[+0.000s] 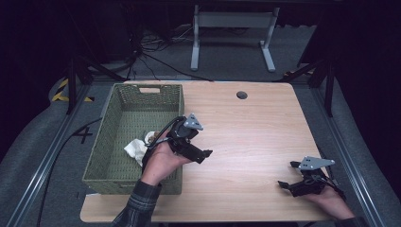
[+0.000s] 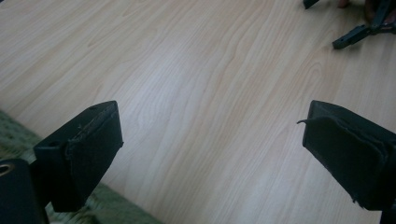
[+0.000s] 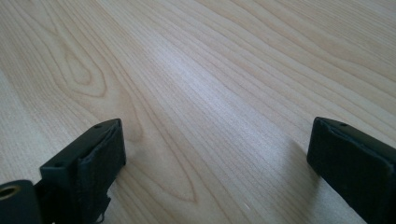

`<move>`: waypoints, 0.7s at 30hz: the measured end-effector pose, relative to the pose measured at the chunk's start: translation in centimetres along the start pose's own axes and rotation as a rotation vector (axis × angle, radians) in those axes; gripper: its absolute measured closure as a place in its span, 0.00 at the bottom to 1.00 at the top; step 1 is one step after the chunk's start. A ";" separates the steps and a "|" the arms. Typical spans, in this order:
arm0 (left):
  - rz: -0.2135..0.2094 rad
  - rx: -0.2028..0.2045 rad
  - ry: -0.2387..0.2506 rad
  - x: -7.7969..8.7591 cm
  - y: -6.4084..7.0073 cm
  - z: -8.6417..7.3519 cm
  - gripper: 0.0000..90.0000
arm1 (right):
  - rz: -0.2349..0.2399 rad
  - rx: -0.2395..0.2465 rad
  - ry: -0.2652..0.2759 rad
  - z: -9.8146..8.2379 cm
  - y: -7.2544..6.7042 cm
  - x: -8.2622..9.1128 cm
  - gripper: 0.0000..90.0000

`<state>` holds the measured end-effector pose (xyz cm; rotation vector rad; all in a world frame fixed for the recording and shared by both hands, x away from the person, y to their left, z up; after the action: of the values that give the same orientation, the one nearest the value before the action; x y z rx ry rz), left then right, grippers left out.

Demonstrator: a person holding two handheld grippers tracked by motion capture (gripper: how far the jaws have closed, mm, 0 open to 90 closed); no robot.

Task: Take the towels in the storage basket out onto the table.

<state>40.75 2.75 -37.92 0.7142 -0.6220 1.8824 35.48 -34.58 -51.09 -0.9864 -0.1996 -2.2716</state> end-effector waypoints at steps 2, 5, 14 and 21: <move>0.003 0.003 0.002 0.2 -0.1 -0.1 0.06 | 0.000 0.000 0.000 0.0 0.0 0.0 0.05; 0.017 0.007 0.009 1.1 -0.7 -0.6 0.06 | 0.000 0.000 0.000 0.0 0.0 0.0 0.05; 0.043 0.017 0.018 3.1 -2.2 -1.6 0.06 | -0.001 -0.001 -0.001 0.0 0.0 0.0 0.05; 0.086 0.024 -0.002 4.2 -3.8 -3.1 0.07 | 0.000 -0.001 0.000 0.0 0.0 0.0 0.05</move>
<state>42.18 8.92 -36.65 0.7145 -0.6407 1.9713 35.48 -34.58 -51.10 -0.9867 -0.1992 -2.2721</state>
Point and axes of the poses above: each handheld gripper's, and its own axes: x roughly backward along the jaws, z roughly out of its top, y roughly to its right, the point moved 6 cm from there along -x, roughly forward along the jaws, and after that the axes turned 11 degrees about -x, right-handed, at the moved point
